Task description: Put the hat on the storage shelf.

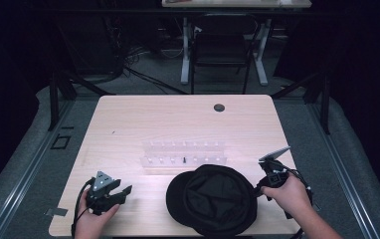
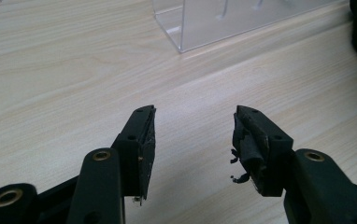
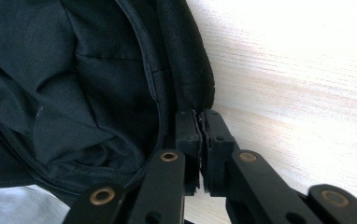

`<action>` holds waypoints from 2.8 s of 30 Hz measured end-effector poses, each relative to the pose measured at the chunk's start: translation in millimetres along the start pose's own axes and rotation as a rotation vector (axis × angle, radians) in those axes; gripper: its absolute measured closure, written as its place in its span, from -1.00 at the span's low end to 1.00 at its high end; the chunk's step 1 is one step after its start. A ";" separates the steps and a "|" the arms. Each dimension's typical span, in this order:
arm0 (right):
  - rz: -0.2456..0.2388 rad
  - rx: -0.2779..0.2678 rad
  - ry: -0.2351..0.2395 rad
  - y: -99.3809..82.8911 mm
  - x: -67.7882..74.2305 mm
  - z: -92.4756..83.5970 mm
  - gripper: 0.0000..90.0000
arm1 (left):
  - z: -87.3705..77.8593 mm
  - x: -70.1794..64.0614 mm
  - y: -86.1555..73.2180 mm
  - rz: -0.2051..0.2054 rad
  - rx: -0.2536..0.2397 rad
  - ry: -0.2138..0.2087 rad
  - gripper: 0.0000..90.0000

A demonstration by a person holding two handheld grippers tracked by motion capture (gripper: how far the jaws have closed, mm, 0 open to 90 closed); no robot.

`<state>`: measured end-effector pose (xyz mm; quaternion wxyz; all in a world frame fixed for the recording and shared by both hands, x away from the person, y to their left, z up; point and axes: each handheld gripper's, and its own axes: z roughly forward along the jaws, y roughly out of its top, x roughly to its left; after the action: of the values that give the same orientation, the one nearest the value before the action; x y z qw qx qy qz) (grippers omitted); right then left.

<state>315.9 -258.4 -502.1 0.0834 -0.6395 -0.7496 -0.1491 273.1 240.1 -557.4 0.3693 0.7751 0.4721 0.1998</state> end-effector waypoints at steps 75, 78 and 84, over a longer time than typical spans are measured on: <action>0.014 0.050 -0.082 24.7 42.3 -81.0 0.95 | -0.8 0.5 -0.6 0.001 0.005 -0.010 0.09; 0.023 0.034 -0.086 25.0 45.7 -83.2 0.95 | -0.9 0.4 -0.6 -0.001 0.004 -0.011 0.09; 0.006 0.062 -0.094 29.5 54.6 -91.2 0.95 | -0.6 0.9 -0.5 0.001 0.005 -0.012 0.09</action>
<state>329.7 -233.5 -395.5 0.0682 -0.6452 -0.7550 -0.0955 272.9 241.3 -557.4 0.3701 0.7774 0.4700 0.1943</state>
